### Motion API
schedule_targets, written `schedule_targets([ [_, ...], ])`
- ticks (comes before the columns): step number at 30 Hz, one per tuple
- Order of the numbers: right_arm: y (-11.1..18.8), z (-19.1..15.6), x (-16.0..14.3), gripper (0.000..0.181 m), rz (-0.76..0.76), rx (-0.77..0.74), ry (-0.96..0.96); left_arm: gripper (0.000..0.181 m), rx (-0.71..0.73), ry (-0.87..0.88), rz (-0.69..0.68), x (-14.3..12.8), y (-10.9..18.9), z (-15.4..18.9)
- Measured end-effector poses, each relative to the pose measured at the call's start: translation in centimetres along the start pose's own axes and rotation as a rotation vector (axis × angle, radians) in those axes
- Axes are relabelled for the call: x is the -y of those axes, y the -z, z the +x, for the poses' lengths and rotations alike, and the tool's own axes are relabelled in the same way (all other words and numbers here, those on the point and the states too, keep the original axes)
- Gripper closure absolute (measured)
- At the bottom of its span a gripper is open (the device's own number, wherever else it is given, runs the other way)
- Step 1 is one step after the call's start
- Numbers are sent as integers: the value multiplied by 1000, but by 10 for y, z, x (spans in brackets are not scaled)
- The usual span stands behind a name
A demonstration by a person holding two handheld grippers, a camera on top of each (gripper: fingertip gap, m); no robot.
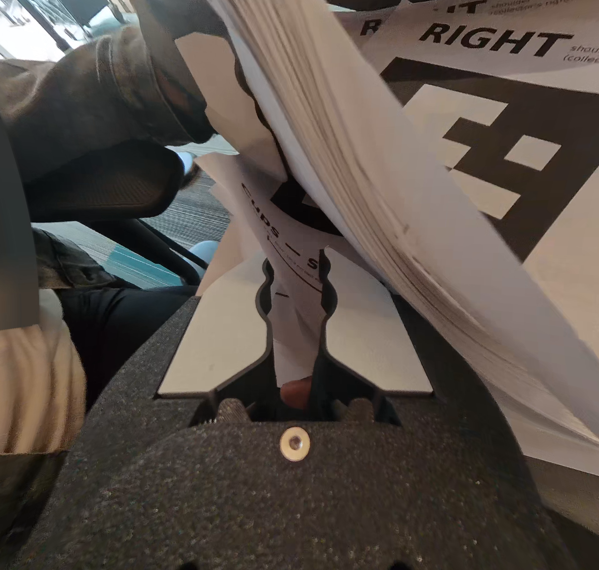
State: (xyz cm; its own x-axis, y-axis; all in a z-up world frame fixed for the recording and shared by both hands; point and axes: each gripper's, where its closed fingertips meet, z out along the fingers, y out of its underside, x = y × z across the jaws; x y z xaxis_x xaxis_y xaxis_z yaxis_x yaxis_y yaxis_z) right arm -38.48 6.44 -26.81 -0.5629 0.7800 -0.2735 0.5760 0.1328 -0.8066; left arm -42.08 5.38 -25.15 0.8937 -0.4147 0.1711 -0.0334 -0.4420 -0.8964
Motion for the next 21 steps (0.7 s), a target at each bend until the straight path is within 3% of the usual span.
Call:
schedule_targets([
  [6, 2, -3, 2, 161, 31, 75, -84, 158, -49, -20, -14, -4, -1, 5],
  [13, 2, -3, 0, 161, 27, 100, -102, 160, -146, 73, -16, -4, 1, 4],
  [21, 1, -1, 0, 161, 19, 141, -147, 153, -432, 311, 73, 8, 12, 5],
])
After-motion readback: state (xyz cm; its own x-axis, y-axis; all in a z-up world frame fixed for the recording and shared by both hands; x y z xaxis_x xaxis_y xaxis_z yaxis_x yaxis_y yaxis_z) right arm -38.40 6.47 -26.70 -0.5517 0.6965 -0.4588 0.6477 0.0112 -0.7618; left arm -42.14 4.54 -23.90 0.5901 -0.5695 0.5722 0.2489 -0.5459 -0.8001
